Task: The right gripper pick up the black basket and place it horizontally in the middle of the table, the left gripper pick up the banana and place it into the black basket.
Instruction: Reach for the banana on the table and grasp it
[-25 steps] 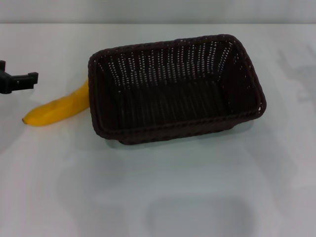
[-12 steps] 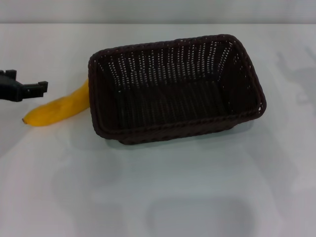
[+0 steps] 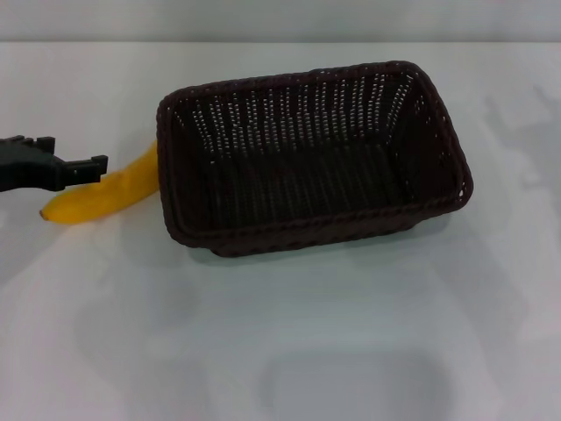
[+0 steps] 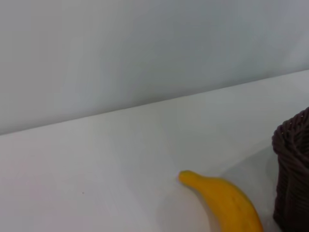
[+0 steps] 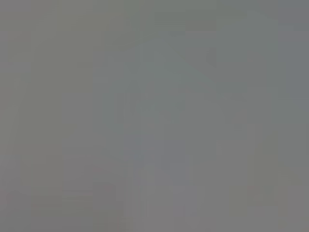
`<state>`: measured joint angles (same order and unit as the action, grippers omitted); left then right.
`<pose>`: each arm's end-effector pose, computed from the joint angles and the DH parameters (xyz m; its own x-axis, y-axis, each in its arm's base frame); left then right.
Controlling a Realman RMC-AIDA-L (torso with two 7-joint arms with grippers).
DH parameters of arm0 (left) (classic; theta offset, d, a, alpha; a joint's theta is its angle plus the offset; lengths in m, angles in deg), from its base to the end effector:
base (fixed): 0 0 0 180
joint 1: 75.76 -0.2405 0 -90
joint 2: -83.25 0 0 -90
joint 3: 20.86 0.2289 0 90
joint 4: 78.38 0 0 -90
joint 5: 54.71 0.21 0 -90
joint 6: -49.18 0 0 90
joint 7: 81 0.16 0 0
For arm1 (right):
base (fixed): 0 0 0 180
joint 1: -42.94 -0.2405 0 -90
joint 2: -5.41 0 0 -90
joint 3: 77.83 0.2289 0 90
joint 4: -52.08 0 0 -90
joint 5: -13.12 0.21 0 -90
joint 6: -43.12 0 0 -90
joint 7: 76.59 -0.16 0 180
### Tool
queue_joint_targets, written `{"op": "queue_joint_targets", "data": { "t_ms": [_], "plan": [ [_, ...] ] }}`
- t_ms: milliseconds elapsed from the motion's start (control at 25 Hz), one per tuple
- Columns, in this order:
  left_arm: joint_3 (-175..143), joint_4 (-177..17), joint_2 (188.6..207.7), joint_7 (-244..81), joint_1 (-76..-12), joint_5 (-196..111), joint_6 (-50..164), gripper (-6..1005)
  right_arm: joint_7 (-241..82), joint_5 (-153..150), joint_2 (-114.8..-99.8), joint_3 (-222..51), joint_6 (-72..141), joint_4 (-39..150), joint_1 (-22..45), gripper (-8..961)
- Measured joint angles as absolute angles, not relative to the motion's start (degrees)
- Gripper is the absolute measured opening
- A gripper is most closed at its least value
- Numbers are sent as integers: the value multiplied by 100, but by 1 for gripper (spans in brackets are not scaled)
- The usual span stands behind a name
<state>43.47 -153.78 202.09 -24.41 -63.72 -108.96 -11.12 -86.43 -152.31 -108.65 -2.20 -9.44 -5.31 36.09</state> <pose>-0.2720 0.3471 0.0664 0.7168 0.5860 0.3779 0.6763 -0.4520 -0.5817 0.2051 0.3498 0.0765 0.5977 0.3535 -0.7196 -0.6845 -0.2424 -0.6876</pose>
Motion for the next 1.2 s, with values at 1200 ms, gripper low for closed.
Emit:
{"op": "queue_joint_targets", "data": {
  "t_ms": [1200],
  "plan": [
    [4425,-14060,20207,-1850,-6063,-11295,-629,875,-8643,-15237,-10876,-386,-935,-531,3639,798]
  ]
}}
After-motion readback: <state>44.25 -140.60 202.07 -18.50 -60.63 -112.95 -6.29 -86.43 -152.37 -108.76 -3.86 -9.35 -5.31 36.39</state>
